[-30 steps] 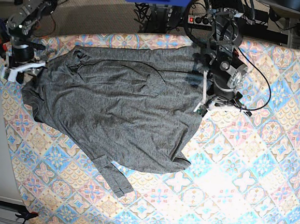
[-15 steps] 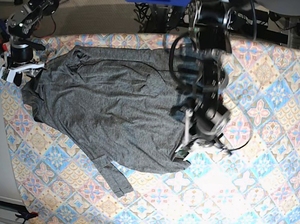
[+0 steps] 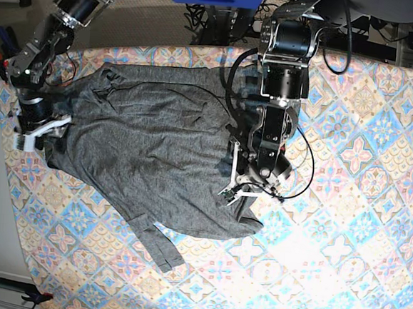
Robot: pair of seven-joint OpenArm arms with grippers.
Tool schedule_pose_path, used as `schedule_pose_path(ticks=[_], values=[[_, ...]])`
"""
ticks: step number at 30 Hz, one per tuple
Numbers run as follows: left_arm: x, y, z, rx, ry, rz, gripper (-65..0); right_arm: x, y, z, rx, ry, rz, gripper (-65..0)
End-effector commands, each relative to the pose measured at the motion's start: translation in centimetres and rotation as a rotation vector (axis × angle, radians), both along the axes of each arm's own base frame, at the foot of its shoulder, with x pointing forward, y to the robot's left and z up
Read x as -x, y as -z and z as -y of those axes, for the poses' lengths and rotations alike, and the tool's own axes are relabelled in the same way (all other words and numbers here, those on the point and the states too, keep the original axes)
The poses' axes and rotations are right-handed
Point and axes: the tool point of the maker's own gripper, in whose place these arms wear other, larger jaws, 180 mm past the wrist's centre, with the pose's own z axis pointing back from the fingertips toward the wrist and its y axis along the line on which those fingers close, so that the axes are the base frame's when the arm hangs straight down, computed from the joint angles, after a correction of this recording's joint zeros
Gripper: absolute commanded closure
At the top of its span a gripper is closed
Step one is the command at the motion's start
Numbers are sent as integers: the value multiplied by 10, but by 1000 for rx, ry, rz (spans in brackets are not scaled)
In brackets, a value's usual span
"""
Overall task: Layout the t-shirt on the table in an organized manner, then fold the t-shirt properly
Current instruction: 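Lift the shirt with both grippers and stretch it between them, then drag the held shirt edge with the right gripper along the shirt's side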
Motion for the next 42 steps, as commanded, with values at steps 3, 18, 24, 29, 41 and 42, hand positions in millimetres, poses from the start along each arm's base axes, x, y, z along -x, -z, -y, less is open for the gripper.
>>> schedule_pose_path(ticks=[3,18,24,29,41,42], values=[[56,42,-57,-163,-17,-168,-28,-27,-22,14,54,10,63,-342],[143,24,-211,-349,-301,-171,-28,-86,6,-26,10,-102,35,-342],[162,31,-213,-362,-289,-207,-28,-87,21,-45,-3,-157,-1,-342],[175,36,-214,-365,-289,-233,-28,-112,0,-65,37,-238,37,-342],[163,20,-213,-371,-295,-171,-28,-179,-2,-119,-56,-363,63,-342],[164,18,-213,-374,-294,-167,-28,-182,2,-124,-66,-375,57,-342]])
